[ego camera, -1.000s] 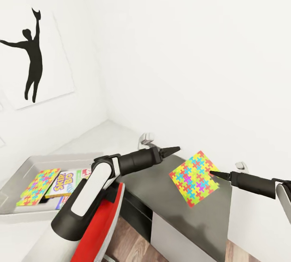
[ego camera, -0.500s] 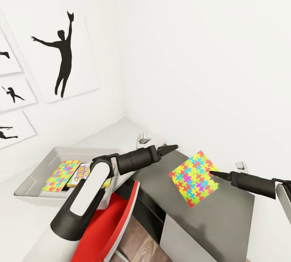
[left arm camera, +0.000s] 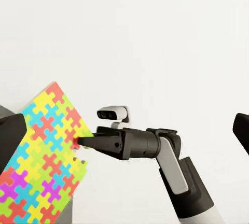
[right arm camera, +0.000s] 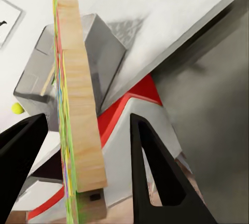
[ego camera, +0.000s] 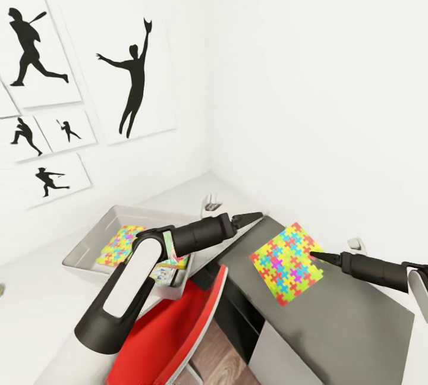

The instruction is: Put all the toys in the child's room - the three board games (two on the bed and one on the table), the two jigsaw puzzles on the table, and the tennis ball on the table - inside the toy box on the table in the child's room.

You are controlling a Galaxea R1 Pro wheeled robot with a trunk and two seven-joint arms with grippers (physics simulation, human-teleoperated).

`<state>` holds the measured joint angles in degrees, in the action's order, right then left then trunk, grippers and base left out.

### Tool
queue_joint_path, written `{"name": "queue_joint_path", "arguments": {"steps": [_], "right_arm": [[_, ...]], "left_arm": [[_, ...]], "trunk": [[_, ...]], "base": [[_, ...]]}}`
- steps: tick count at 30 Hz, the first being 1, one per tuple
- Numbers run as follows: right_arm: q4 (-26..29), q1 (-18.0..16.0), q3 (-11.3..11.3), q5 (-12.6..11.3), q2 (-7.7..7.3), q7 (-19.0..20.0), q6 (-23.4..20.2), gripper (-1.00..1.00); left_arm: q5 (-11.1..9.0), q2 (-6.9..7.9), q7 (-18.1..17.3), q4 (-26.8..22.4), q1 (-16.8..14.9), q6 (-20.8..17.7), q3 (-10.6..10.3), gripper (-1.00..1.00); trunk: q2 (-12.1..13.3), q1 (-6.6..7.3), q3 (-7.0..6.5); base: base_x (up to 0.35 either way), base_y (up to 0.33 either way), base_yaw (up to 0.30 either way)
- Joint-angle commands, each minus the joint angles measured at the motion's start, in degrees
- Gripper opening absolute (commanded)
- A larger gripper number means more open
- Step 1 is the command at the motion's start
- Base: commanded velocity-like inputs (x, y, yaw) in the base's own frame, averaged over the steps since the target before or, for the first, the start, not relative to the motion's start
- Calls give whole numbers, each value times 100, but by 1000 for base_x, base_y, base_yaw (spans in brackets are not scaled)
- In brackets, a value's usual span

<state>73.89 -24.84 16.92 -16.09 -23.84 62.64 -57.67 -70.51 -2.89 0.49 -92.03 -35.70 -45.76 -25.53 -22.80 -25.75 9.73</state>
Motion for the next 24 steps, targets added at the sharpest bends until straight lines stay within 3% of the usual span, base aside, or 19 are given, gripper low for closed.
{"name": "queue_joint_path", "arguments": {"steps": [1, 7, 18, 24], "right_arm": [[-11, -11, 8, 0, -5, 26, -71, -100], [-39, -40, 143, -5, -29, 15, -233, -100], [-79, -68, 905, 14, -61, 0, -233, -100], [-84, -70, 1472, 16, -66, -4, -233, -100]], "left_arm": [[-13, -1, -28, 1, -5, -23, 3, 100], [-15, -15, -72, 1, -10, -28, 4, 100], [-54, -18, -83, 1, -4, -25, 4, 100], [-84, -21, -84, 1, -7, -24, -8, 100]], "trunk": [[-12, -3, 12], [-12, -3, 12], [-12, -3, 12], [-12, -3, 12]], "base": [[0, 0, 284], [0, 0, 285], [0, 0, 285], [0, 0, 285]]}}
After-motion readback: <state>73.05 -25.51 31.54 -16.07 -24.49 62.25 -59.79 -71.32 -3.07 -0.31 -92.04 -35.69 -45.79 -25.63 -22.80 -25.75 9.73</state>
